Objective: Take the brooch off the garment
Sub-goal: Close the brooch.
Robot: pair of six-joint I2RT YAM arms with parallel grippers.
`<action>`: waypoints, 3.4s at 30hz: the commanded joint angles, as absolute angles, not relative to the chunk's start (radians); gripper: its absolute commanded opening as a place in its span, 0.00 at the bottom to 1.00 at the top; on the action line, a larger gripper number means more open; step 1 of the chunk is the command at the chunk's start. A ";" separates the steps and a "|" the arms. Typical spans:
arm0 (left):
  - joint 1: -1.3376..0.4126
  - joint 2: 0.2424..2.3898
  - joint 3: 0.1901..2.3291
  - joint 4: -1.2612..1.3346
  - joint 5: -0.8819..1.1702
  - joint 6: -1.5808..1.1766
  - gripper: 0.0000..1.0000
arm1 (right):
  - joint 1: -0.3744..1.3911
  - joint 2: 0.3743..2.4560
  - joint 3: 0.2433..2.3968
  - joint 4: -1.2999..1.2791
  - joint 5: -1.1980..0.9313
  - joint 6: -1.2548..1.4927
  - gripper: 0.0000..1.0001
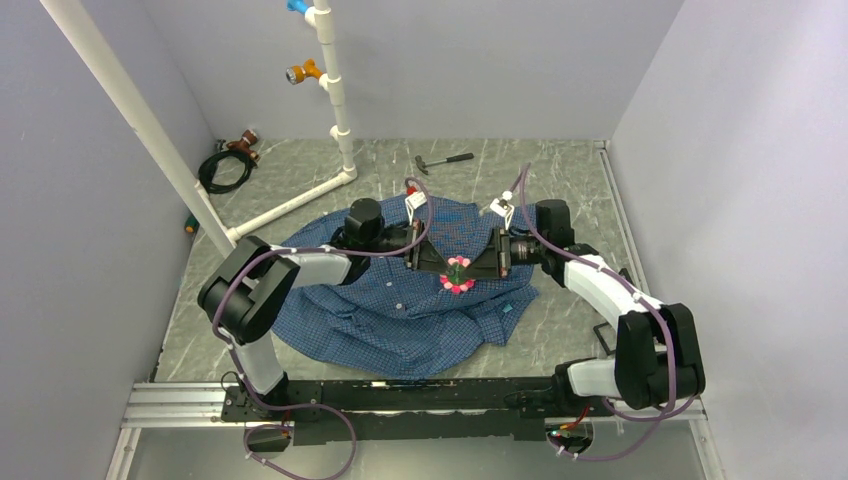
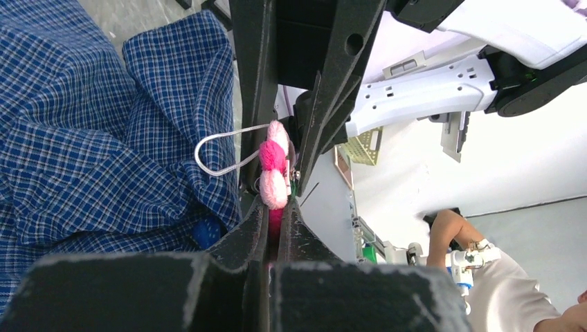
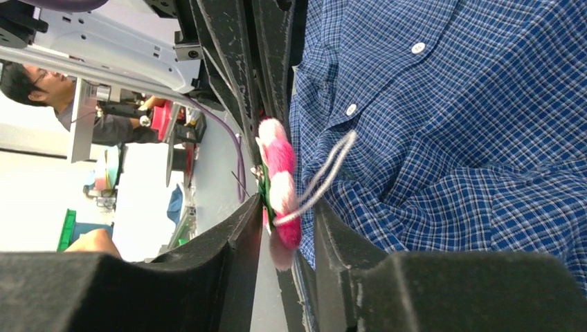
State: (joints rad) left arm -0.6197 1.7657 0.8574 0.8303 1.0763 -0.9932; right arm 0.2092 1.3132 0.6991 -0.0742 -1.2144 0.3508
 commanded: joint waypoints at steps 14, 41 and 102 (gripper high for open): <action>-0.603 1.787 0.867 1.012 1.103 -1.084 0.00 | 0.200 1.285 0.740 0.019 -1.268 0.424 0.49; -0.607 1.771 0.867 1.005 1.103 -1.071 0.00 | 0.230 1.317 0.717 0.047 -1.196 0.424 0.29; -0.597 1.763 0.851 1.021 1.098 -1.079 0.00 | 0.163 1.308 0.712 -0.007 -1.215 0.394 0.23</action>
